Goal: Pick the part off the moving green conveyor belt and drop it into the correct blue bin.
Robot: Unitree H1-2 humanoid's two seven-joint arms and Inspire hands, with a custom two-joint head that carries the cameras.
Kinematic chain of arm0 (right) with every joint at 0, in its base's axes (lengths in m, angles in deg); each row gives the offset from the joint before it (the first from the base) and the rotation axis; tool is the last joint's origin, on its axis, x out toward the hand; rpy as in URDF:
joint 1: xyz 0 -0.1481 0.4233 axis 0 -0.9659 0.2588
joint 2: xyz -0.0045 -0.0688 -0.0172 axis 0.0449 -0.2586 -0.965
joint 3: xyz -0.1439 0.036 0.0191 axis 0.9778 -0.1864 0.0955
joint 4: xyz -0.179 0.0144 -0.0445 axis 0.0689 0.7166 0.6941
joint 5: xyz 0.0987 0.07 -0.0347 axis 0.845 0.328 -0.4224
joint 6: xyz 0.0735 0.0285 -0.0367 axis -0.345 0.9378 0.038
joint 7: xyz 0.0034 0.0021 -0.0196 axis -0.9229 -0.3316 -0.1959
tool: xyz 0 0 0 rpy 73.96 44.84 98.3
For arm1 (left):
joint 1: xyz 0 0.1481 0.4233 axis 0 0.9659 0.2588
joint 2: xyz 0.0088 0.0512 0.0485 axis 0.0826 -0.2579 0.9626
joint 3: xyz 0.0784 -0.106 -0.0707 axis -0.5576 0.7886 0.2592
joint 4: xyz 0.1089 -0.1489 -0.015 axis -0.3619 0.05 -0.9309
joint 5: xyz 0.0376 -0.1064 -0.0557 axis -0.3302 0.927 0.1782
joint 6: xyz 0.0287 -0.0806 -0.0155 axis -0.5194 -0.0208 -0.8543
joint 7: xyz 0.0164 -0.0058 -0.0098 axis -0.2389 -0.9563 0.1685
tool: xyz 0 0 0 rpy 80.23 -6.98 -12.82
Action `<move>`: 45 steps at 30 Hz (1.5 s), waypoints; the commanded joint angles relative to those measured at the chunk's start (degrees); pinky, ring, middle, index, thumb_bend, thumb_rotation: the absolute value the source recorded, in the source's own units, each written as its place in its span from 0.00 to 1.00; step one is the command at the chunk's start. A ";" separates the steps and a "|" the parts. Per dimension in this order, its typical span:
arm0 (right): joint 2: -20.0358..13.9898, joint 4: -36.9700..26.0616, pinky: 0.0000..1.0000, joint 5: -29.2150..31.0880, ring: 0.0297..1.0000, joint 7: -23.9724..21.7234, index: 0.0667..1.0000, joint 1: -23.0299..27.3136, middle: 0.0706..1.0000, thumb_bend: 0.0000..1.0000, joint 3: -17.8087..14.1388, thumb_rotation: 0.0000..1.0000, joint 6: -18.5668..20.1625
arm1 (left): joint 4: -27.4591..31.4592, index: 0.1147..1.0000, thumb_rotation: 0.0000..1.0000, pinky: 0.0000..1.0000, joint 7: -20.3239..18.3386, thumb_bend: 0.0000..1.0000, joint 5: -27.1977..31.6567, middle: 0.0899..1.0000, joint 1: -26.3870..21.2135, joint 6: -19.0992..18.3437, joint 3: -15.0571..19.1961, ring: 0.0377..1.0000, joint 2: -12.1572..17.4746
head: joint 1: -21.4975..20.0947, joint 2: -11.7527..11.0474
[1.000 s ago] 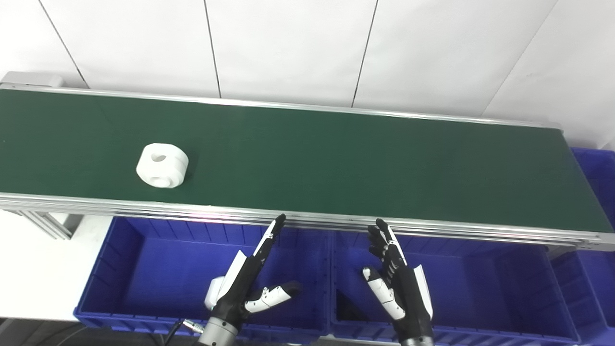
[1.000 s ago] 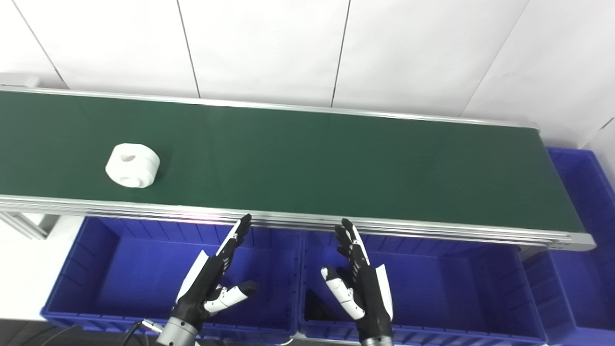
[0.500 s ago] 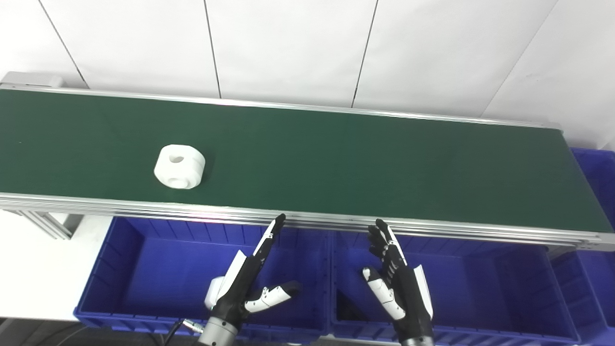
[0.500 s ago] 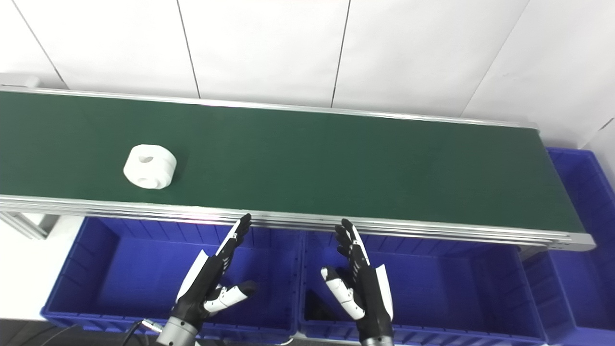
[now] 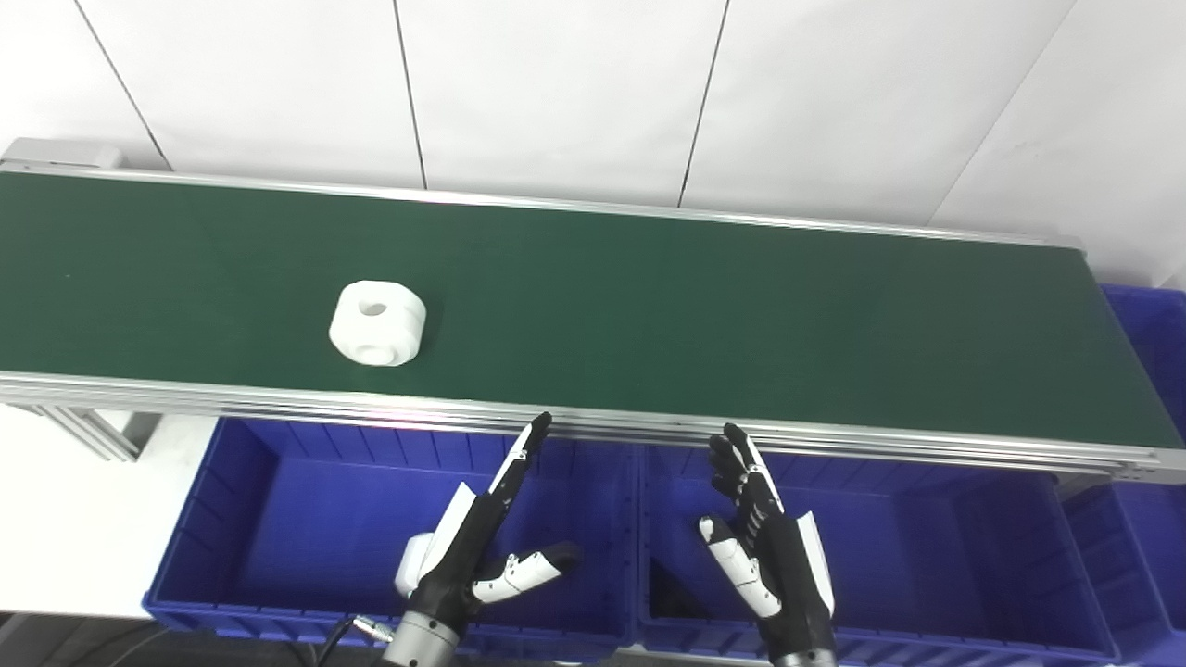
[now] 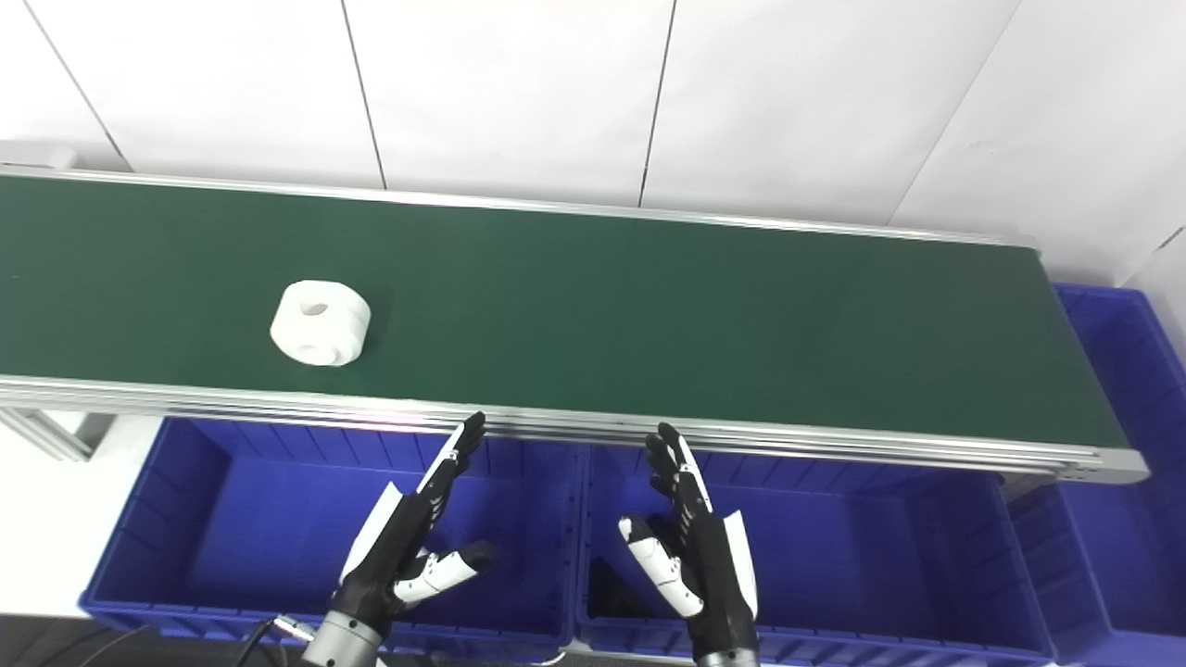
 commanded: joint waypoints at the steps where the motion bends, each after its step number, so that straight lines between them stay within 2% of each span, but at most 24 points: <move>1: -0.83 -0.01 0.91 1.53 0.93 -0.49 0.98 -0.20 0.92 0.68 -0.05 0.76 -3.58 | -0.74 1.00 0.75 1.00 0.46 0.77 0.98 1.00 -0.69 3.38 -0.55 1.00 -1.38 | 3.64 -2.15; 6: -2.38 1.79 0.95 3.24 0.97 -1.16 1.00 -0.09 0.96 0.69 0.00 0.82 -3.59 | -4.04 0.99 0.68 0.91 3.35 0.79 -1.19 0.99 -1.85 5.32 -1.32 0.97 -1.79 | 7.43 -6.05; 9: -2.60 2.82 0.97 3.63 0.98 -1.16 1.00 0.36 0.96 0.66 -0.01 0.83 -3.59 | -5.20 0.97 0.64 0.89 4.25 0.79 -0.79 0.98 -2.48 5.34 -2.07 0.95 -1.64 | 8.04 -7.31; 19: -2.82 5.13 1.00 3.10 0.99 -0.46 1.00 1.41 0.96 0.61 0.01 0.85 -3.59 | -7.33 0.96 0.57 0.86 6.44 0.82 -0.23 0.97 -4.25 5.32 -4.20 0.94 -0.57 | 9.25 -10.44; 26: -2.55 6.03 1.00 3.31 1.00 -0.53 1.00 1.95 0.97 0.60 0.08 0.85 -3.59 | -5.99 0.94 0.54 0.84 7.80 0.84 1.26 0.96 -5.27 5.34 -5.32 0.92 0.41 | 8.78 -11.25; 31: -2.11 6.19 0.98 2.53 0.98 0.31 1.00 2.21 0.96 0.62 0.55 0.85 -3.59 | 0.14 0.95 0.54 0.86 6.86 0.83 1.07 0.96 -6.38 5.32 -4.28 0.94 2.64 | 6.60 -10.66; 35: -2.04 6.63 0.95 1.90 0.97 1.02 1.00 2.69 0.96 0.63 1.51 0.84 -3.59 | 5.42 0.96 0.55 0.86 3.63 0.86 3.80 0.97 -8.36 4.93 -1.59 0.94 4.94 | 1.78 -9.23; 38: -2.41 7.08 0.90 1.15 0.93 2.14 0.99 3.34 0.93 0.65 2.22 0.80 -3.59 | 8.88 0.99 0.59 0.89 1.47 0.83 5.16 0.99 -10.60 4.84 0.39 0.96 6.74 | 0.72 -8.26; 42: -2.62 7.13 0.86 0.56 0.91 3.46 0.97 3.71 0.92 0.70 2.90 0.78 -3.59 | 11.60 1.00 0.65 0.94 -0.65 0.81 4.29 1.00 -14.64 4.58 2.70 0.99 9.06 | -0.50 -6.49; 45: -2.60 7.06 0.87 0.21 0.91 4.23 0.96 3.82 0.91 0.73 3.20 0.77 -3.59 | 13.30 1.00 0.69 0.98 -2.27 0.76 1.19 1.00 -18.37 2.46 4.36 1.00 11.38 | -1.50 -5.03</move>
